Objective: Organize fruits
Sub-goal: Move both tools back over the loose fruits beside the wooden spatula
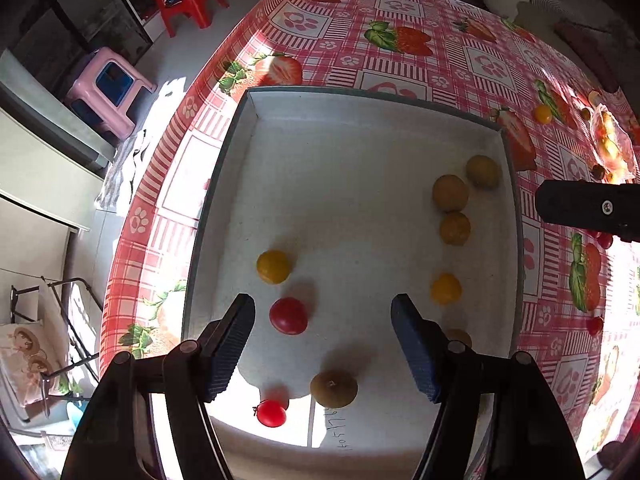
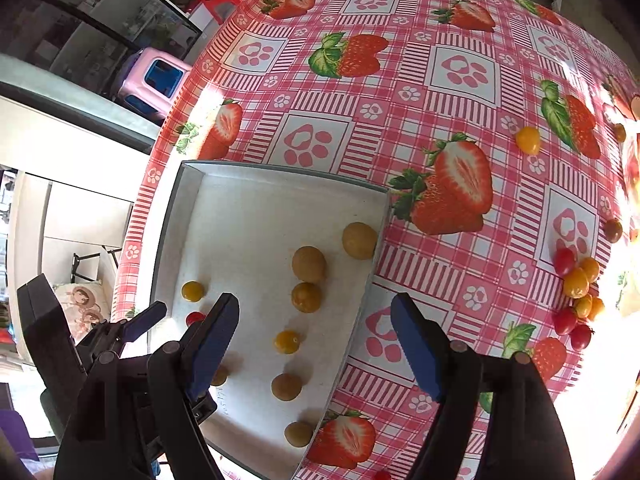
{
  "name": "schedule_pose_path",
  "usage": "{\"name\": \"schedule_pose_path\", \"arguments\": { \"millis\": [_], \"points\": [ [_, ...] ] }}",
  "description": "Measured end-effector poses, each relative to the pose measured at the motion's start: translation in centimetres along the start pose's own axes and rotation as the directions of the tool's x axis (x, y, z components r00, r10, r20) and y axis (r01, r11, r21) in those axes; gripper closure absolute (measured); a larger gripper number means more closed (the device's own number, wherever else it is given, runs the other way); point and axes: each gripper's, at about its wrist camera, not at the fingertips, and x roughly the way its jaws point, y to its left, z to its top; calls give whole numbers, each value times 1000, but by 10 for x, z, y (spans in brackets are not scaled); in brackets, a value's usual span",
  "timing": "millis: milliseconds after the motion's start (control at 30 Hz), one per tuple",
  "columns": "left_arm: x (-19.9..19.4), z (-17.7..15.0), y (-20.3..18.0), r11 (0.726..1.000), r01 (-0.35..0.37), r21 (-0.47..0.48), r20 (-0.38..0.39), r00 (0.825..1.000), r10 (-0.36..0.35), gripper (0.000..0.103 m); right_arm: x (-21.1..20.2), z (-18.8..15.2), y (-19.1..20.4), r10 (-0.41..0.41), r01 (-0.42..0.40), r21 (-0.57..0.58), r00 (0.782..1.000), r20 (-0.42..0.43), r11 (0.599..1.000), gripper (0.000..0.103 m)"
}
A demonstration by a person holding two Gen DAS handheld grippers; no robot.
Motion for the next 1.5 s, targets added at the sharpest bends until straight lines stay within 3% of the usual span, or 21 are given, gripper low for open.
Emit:
{"name": "schedule_pose_path", "arguments": {
  "millis": [467,767,967,1167,1500],
  "points": [
    [-29,-25,-102,977,96,191,-11,995,-96,31,-41,-88,-130,-115,115,246,993,-14,963,21],
    [-26,-41,-185,943,168,287,-60,986,-157,31,-84,-139,-239,-270,243,442,963,-4,863,21],
    [-17,-48,-231,928,194,317,-84,981,-177,31,-103,-163,-291,-323,273,528,947,2,804,21],
    [-2,-50,-258,932,167,322,-88,985,-147,31,-114,-175,-327,-349,267,591,937,27,761,22],
    [16,-53,-265,952,116,283,-85,992,-96,31,-108,-157,-360,-372,286,563,927,43,776,47]
  ]
}}
